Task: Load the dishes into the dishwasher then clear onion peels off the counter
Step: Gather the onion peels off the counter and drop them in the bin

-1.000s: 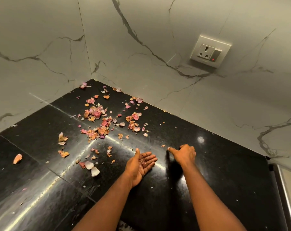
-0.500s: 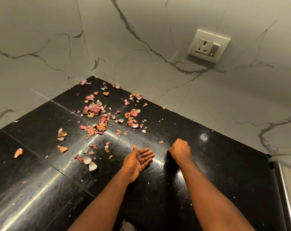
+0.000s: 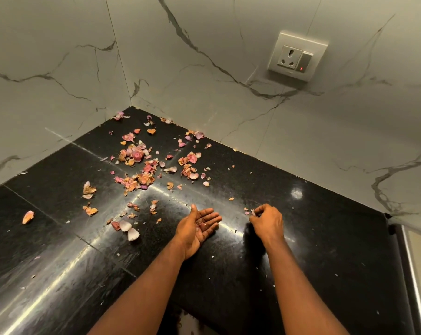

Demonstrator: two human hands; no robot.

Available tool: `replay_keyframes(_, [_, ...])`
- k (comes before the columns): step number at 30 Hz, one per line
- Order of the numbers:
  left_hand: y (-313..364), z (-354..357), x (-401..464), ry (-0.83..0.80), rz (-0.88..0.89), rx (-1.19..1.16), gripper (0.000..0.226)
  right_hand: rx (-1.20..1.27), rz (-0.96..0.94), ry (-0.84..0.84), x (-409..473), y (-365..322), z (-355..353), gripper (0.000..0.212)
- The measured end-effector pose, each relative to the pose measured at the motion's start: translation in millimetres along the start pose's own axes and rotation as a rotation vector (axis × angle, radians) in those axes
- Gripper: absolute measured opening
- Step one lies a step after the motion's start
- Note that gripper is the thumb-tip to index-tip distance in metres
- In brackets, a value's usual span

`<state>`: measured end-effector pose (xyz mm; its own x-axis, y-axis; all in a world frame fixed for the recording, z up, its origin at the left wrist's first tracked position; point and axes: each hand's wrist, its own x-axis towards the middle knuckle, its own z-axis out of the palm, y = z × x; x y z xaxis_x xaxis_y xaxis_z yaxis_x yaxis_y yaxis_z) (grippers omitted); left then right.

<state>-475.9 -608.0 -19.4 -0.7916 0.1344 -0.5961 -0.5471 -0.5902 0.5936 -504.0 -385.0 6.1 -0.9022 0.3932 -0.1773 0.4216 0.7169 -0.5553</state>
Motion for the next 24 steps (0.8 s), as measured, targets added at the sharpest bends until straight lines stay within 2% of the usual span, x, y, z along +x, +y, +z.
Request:
replay_keyframes(4, [0,-2,4,0.008,-0.023,0.016,0.069,0.186,0.003,-0.141,-24,-16,7,0.014])
replay_keyframes(8, [1,-4,11,-0.025,-0.016,0.082,0.074,0.242,-0.288,-0.353,-58,-54,27,0.017])
replay_keyframes(11, [-3,-9,13,-0.002,0.010,0.109,0.075,0.192,-0.405,-0.414,-75,-78,34,0.025])
replay_keyframes(15, [-6,-15,13,-0.026,0.004,0.102,0.065,0.138,-0.466,-0.319,-80,-84,38,0.015])
replay_keyframes(18, [-5,-11,8,-0.068,-0.016,0.068,0.066,0.150,-0.447,-0.283,-74,-80,34,0.019])
replay_keyframes(21, [-4,-7,3,-0.077,-0.018,-0.007,0.070,0.221,-0.347,-0.203,-57,-69,19,0.026])
replay_keyframes(24, [-3,-4,-1,-0.071,-0.042,-0.085,0.071,0.125,-0.197,-0.021,-25,-41,2,0.026])
